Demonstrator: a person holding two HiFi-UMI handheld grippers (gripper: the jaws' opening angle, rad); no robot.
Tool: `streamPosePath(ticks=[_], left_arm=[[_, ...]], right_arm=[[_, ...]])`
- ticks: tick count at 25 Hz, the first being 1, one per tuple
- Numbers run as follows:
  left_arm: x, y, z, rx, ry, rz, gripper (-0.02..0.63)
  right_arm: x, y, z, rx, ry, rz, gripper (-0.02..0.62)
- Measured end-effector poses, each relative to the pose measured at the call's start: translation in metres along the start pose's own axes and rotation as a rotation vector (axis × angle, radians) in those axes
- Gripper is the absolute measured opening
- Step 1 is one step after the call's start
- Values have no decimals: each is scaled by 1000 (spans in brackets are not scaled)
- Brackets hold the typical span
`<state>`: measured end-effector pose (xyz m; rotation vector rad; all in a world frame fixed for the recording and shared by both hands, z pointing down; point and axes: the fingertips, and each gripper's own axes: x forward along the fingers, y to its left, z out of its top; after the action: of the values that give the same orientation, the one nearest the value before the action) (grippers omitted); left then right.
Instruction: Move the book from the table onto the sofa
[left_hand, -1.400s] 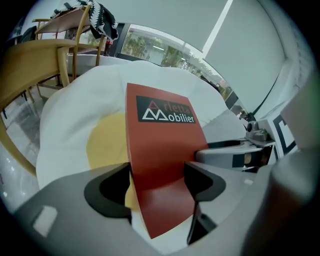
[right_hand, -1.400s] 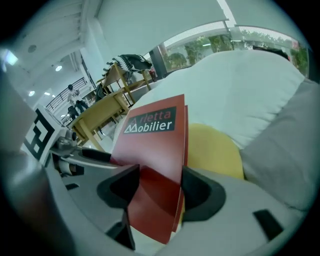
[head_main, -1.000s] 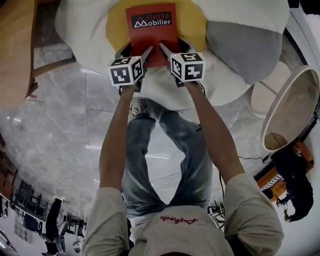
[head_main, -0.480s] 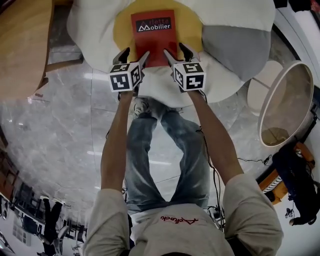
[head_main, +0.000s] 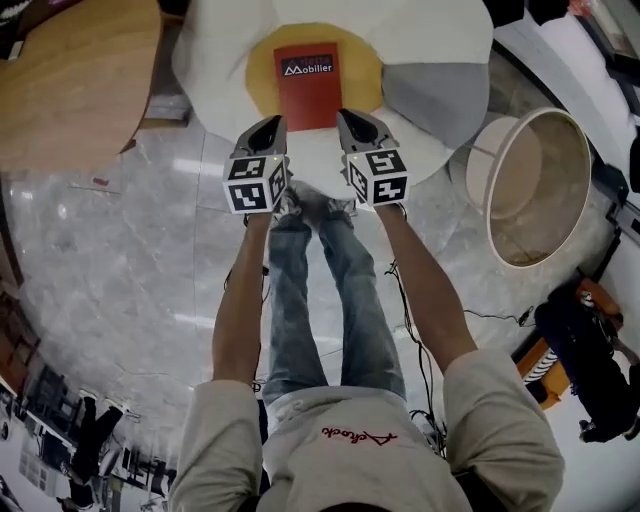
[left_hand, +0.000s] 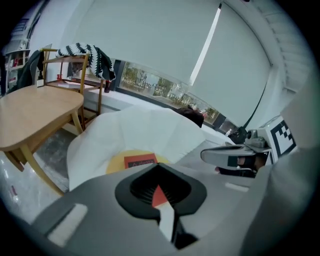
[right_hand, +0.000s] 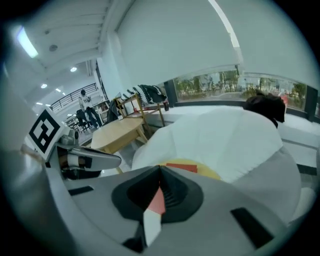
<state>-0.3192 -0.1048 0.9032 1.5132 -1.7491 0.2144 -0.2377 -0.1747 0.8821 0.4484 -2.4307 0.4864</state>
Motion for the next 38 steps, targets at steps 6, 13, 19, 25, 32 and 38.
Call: streamPosePath(ticks=[6,13,19,25,32,38], left_arm=[[-58,-26,51,13,-50,7,9],[-121,-58,116,81,-123,1,9],[-174,-86,188,148,-233,-23,9],[-257,-130,248,210,-352,-40,9],[-341,-167,305,258,-487,-45,9],[-388,-162,328,302,-558,1,9]], right_arm=[[-55,25,61,-17,-57,-2,10],[-118,40,123,-63,-130,-19,9],[-185,45,183,-104,-227,-63,9],[-285,51,245,-112,-368,-138,9],[-387,55,314,-186,-531,-211,9],[-440,58,341,-214,-624,-275,9]])
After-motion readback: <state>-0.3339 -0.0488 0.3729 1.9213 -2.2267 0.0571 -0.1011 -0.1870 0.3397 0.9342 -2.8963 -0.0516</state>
